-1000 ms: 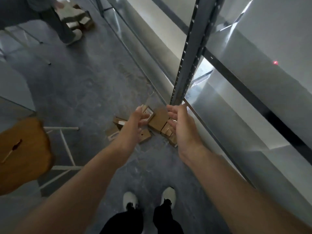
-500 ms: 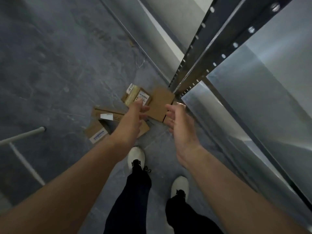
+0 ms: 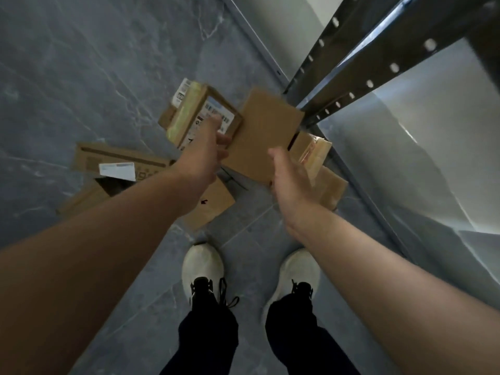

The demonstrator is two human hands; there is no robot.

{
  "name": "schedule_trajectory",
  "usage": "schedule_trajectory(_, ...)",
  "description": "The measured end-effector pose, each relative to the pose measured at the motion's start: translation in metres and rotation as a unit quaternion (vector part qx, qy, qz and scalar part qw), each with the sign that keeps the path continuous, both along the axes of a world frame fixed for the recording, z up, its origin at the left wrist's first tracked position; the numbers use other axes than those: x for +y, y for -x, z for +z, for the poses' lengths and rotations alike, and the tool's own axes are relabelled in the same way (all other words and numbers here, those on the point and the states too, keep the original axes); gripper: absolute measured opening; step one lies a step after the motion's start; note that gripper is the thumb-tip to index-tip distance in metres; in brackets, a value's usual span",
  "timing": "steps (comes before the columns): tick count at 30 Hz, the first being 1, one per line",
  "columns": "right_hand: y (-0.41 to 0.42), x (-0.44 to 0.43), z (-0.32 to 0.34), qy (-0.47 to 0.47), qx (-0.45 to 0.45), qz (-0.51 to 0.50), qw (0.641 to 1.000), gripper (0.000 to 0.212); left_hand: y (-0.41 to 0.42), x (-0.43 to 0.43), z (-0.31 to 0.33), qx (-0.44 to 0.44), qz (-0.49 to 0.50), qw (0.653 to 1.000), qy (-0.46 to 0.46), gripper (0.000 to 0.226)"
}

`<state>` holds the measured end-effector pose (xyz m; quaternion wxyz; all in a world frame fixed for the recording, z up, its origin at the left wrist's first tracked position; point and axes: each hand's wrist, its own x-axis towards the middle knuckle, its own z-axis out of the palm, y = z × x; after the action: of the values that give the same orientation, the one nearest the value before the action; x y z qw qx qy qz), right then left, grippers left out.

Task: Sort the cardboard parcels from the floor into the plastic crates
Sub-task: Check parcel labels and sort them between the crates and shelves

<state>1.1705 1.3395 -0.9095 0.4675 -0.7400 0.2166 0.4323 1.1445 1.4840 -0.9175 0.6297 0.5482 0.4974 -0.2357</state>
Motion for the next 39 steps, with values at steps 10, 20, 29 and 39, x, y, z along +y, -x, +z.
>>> schedule_trajectory(10,-0.021,0.011,-0.089,0.09,-0.008,0.008,0.996,0.071,-0.023,0.002,-0.093,-0.012,-0.074,0.992,-0.106,0.062)
schedule_trajectory(20,-0.035,0.003,-0.106,0.088,0.006,-0.019,0.996,0.049,-0.03,-0.004,-0.091,-0.013,-0.166,0.969,-0.184,0.062)
schedule_trajectory(29,-0.029,0.0,-0.105,0.038,0.024,-0.069,0.997,0.044,-0.035,-0.01,-0.091,0.024,-0.093,0.984,-0.149,0.066)
schedule_trajectory(39,-0.001,-0.003,-0.044,0.005,0.0,-0.09,0.996,0.08,-0.012,-0.006,-0.014,0.042,0.003,0.994,-0.104,0.081)
